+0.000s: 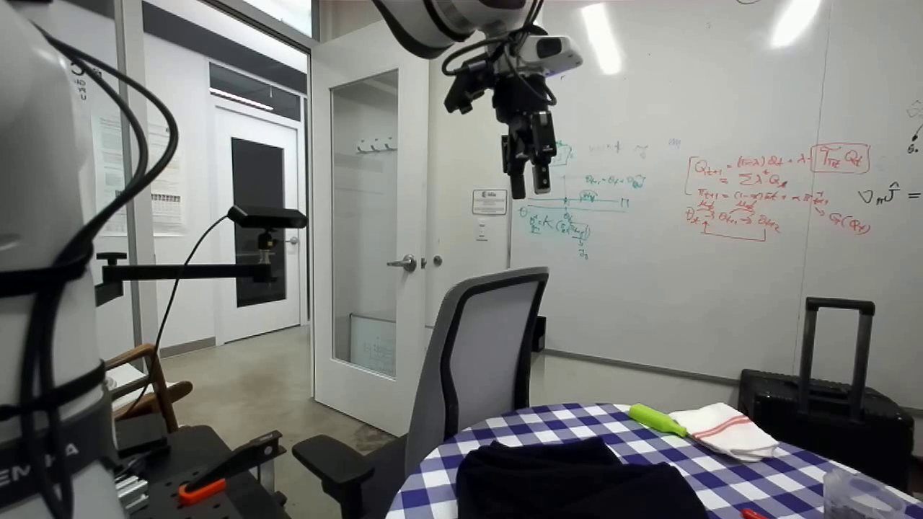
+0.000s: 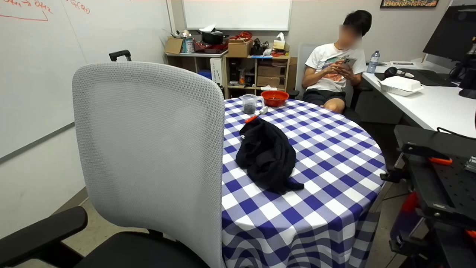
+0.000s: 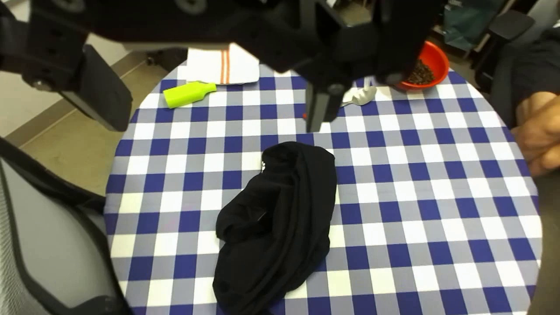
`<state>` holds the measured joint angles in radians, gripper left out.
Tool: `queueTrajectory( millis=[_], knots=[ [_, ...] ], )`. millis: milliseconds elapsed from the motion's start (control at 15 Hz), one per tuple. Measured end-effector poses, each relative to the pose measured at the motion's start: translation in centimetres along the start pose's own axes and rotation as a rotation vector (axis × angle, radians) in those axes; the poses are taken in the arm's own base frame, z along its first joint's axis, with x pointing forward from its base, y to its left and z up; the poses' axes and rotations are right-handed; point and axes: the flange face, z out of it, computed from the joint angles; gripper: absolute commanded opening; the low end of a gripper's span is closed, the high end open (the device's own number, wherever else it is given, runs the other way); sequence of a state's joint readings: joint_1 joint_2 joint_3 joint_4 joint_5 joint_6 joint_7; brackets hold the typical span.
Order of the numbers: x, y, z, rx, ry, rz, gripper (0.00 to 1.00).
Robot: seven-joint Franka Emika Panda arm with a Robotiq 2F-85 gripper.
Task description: Pick up the cloth from the table and put it on the chair
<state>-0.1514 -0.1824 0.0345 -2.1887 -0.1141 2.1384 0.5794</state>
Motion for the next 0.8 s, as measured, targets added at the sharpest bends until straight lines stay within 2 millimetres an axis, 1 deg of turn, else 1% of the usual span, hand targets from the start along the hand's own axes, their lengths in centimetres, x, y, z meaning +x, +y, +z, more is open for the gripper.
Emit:
queueTrajectory(
  millis=[200, 400, 600, 800],
  knots=[
    [3.4, -1.4, 3.2, -0.043, -0.025, 0.156, 1.0],
    [6.4, -2.2, 6.4, -0.074, -0.057, 0.317, 1.0],
    [8.6, -2.8, 8.9, -0.099, -0.071, 0.474, 1.0],
    [10.2, -3.9, 11.0, -0.118, -0.075, 0.632, 1.0]
  ],
)
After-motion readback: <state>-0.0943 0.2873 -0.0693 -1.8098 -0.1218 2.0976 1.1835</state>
